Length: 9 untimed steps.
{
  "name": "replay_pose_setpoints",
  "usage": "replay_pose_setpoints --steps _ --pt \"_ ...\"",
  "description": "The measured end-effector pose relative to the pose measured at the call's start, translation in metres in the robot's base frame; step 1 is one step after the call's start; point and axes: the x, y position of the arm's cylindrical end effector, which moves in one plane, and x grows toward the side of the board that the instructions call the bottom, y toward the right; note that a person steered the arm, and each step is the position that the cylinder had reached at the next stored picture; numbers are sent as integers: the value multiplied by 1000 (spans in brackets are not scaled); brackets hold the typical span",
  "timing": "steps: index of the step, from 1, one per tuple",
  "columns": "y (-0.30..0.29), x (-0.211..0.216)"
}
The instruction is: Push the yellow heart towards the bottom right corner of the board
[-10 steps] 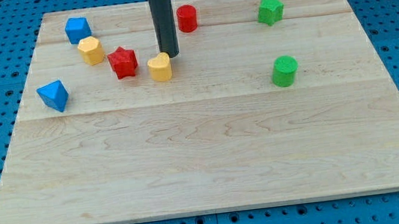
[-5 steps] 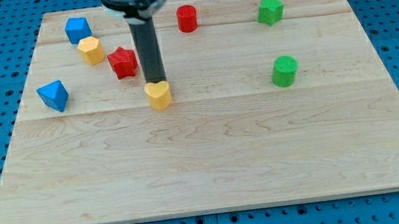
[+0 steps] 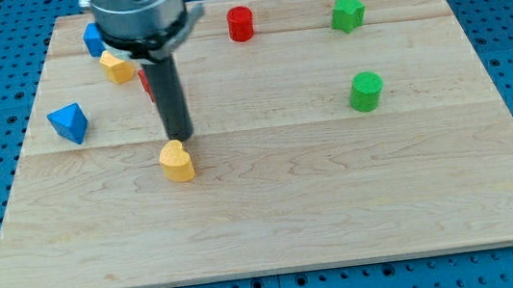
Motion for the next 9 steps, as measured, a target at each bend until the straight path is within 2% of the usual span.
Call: replay_pose_setpoints --steps 1,2,3,4,5,7,8,9 --pt "-37 11" --pt "33 54" --pt "113 69" --pt "101 72" --pt "46 45" --pt "6 45" --pt "-12 58" --pt "-23 88"
